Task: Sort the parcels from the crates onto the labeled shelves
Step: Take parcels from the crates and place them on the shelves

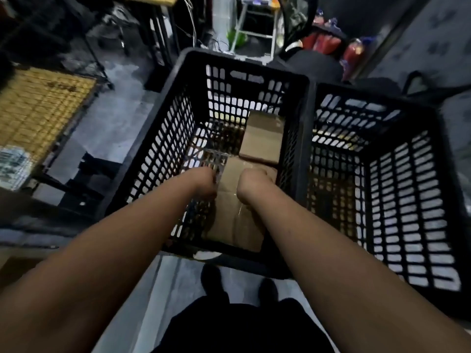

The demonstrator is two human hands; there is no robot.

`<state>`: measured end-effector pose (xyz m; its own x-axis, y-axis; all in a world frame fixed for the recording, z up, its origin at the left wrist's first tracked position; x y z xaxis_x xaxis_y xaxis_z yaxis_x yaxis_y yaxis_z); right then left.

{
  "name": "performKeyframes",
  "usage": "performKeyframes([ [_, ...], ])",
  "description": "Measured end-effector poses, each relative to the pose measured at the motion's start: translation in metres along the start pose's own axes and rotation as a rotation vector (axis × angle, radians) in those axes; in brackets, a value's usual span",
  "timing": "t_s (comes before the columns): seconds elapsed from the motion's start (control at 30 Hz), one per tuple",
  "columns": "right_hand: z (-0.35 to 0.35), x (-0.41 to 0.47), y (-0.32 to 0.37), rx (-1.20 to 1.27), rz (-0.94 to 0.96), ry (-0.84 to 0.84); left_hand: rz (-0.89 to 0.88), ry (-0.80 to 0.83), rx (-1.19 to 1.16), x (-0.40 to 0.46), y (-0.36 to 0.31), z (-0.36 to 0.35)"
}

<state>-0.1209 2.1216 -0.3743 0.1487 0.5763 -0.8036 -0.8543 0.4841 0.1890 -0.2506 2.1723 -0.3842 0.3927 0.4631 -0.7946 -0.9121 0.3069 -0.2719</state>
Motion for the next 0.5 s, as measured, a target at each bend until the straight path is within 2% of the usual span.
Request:
performKeyframes([
  [0.2, -0.024, -0.01, -0.017, 0.092, -0.271, 0.114, -0.006, 0.092, 0.098, 0.015, 0.005, 0.002],
  [0.33, -0.023, -0.018, -0.013, 0.019, -0.265, 0.144, 0.038, 0.061, 0.21, 0.015, 0.01, 0.008],
  [0.5, -0.028, -0.023, -0.006, 0.1, -0.262, 0.083, 0.115, 0.038, 0.312, 0.002, 0.02, 0.011],
])
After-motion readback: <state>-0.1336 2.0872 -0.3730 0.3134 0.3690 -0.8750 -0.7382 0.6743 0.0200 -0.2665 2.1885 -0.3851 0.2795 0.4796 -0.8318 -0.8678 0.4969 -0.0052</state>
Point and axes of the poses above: each hand's wrist, its own x-axis towards the middle knuckle, its own z-axis out of the back of the hand, y = z × x, the point moved 7 cm from there along x, towards the middle knuckle, and after that the axes turned 14 degrees about y, right-handed, at the moved point
